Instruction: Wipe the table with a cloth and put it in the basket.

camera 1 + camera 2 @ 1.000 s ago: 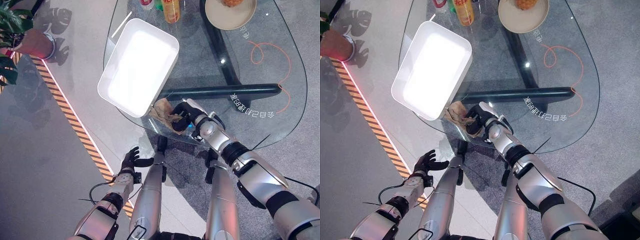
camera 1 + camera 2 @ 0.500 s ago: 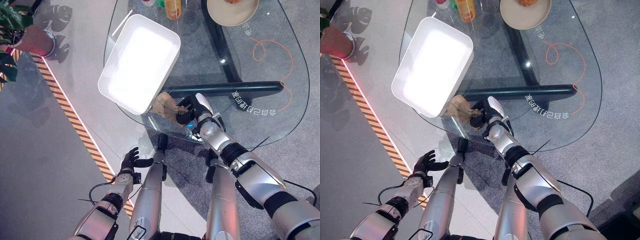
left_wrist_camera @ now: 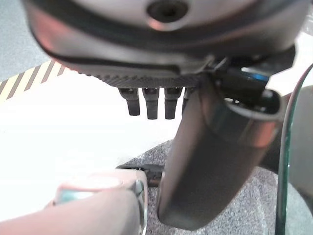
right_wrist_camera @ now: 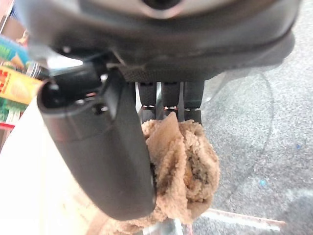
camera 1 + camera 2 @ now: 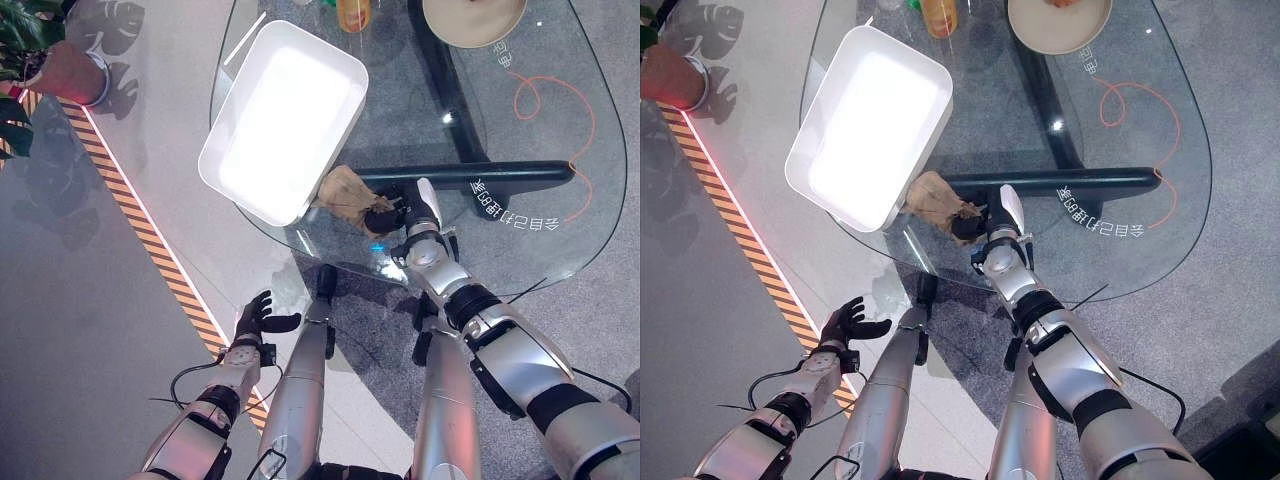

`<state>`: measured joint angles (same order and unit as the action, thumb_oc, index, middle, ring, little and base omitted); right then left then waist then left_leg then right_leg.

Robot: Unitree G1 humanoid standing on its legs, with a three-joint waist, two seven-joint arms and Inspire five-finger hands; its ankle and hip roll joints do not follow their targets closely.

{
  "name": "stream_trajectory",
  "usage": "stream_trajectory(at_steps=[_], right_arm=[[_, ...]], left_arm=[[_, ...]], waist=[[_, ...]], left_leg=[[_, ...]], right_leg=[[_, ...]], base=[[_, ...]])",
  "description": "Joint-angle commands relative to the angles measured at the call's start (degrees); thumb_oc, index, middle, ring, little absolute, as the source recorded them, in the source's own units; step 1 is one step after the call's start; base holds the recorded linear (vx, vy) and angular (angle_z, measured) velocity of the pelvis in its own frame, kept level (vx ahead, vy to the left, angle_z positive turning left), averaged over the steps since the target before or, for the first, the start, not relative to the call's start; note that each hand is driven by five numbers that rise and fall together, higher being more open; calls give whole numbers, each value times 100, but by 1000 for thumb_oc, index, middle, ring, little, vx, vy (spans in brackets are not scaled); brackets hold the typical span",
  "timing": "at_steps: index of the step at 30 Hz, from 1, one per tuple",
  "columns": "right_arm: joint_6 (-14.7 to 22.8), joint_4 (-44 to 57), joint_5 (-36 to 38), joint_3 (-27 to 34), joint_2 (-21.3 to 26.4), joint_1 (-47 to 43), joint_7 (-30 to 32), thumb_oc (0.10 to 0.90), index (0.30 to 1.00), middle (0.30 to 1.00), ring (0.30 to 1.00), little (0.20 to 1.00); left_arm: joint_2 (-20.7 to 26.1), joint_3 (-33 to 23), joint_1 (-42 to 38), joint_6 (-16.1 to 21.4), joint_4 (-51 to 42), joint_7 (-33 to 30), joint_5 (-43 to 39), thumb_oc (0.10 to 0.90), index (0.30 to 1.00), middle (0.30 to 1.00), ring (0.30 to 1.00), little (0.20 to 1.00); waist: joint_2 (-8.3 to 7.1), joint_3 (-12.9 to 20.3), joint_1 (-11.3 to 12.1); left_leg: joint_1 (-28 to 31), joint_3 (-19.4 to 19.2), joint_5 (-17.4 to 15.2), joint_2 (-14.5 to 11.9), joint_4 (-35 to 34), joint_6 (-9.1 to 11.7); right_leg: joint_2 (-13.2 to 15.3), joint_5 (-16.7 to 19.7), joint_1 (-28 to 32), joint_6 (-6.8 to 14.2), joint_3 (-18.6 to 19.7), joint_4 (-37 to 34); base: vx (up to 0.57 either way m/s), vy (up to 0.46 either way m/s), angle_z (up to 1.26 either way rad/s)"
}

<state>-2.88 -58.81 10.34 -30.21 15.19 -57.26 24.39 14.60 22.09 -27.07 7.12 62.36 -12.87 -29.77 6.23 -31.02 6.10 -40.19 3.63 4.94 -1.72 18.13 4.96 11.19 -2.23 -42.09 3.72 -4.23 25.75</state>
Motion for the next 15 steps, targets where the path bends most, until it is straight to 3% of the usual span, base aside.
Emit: stream_trajectory(at_steps=[1,15], right_arm=[[24,-669,40,970,1650,-557,1828,100,300,300,300,200],[178,-879,319,1326,2123,-483,2168,100,300,300,300,200]], left_arm=[[184,17,233,175,191,-40,-246,800,900,900,900,900],[422,-64,194,81,168,33,-291,800,900,900,900,900]], waist=[[43,123,-100],[-59,123,-148]], left_leg=[[-49,-330,-358,192,369,-546],[-86,-303,-417,162,407,-555]], right_leg=[[-242,259,109,-217,-328,-137],[-276,255,106,-172,-329,-144]], base=[[0,0,0],[0,-9,1]])
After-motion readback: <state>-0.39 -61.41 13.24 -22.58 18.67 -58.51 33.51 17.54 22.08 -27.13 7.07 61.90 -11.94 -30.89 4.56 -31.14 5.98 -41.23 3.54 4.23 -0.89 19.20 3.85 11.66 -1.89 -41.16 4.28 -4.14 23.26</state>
